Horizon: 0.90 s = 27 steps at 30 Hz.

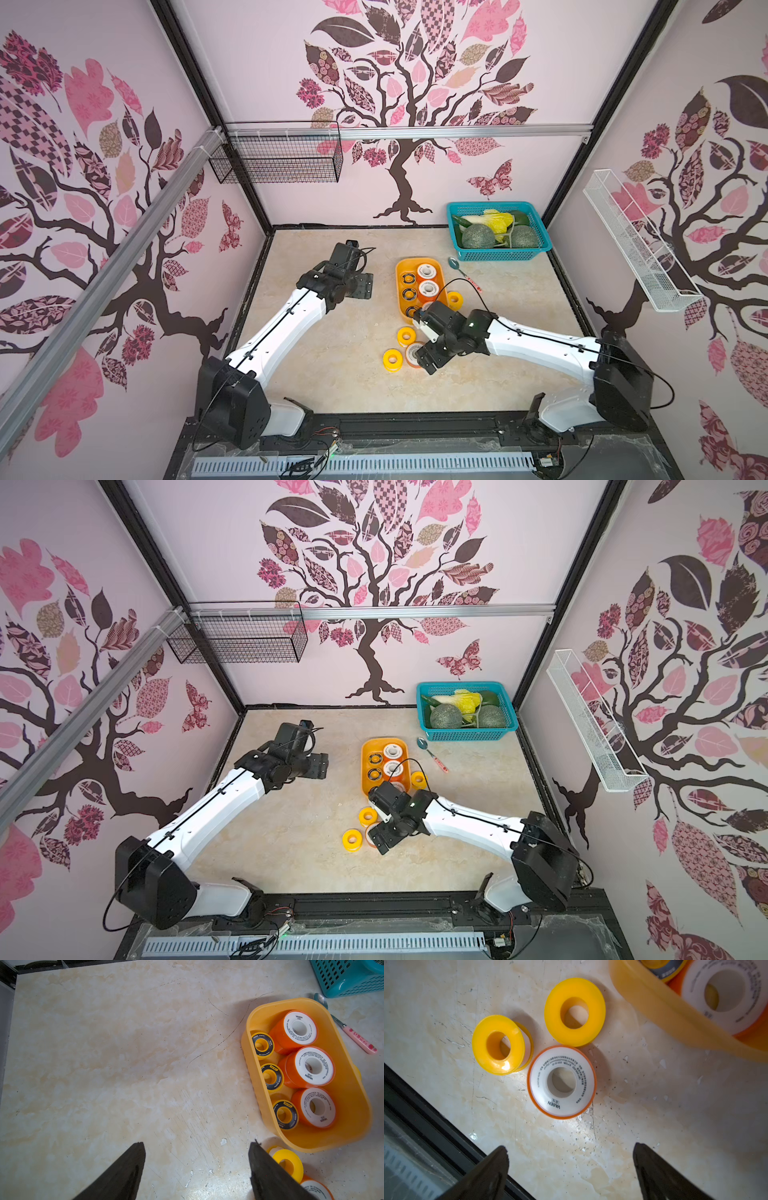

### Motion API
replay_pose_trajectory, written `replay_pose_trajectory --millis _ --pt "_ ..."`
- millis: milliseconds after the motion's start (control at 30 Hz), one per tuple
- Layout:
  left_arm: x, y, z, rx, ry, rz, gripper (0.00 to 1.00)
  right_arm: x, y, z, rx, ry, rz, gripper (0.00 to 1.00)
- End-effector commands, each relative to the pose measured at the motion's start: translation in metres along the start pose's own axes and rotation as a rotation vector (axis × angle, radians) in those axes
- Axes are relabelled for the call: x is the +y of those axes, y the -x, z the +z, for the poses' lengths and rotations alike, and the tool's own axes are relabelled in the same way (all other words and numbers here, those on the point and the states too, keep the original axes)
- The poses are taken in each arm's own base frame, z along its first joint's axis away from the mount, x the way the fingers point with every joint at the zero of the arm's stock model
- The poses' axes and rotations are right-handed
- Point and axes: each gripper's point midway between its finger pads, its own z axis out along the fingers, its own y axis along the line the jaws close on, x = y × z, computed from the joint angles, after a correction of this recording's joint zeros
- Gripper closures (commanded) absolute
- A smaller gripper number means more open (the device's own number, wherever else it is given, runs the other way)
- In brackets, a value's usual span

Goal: Put the sealing tape into the storage box
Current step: Place the sealing tape in the storage box, then pick up the sealing tape at the center of the board.

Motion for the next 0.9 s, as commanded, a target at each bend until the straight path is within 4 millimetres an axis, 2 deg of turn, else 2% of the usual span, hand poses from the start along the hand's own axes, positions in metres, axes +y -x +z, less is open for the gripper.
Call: replay_pose_trajectory --millis 0,200,467,733,867 --pt "0.000 0.007 -0.002 -0.006 -0.003 -0.004 0.17 0.006 0.015 0.004 -0.019 -0.017 -0.026 0.01" --pt "0.000 0.006 -0.001 -0.001 -0.005 -0.004 0.16 0.013 0.016 0.021 0.029 -0.025 -0.048 0.01" --pt "0.000 0.004 0.002 0.015 -0.002 -0.001 0.17 0.010 0.016 0.043 0.082 -0.095 -0.053 0.01" --pt "0.001 0.004 0.003 0.020 0.002 -0.002 0.17 0.003 0.024 0.055 0.091 -0.158 -0.036 0.02" --pt "0.001 0.003 0.003 0.024 0.000 -0.002 0.17 0.009 0.026 0.058 0.092 -0.129 -0.035 0.06"
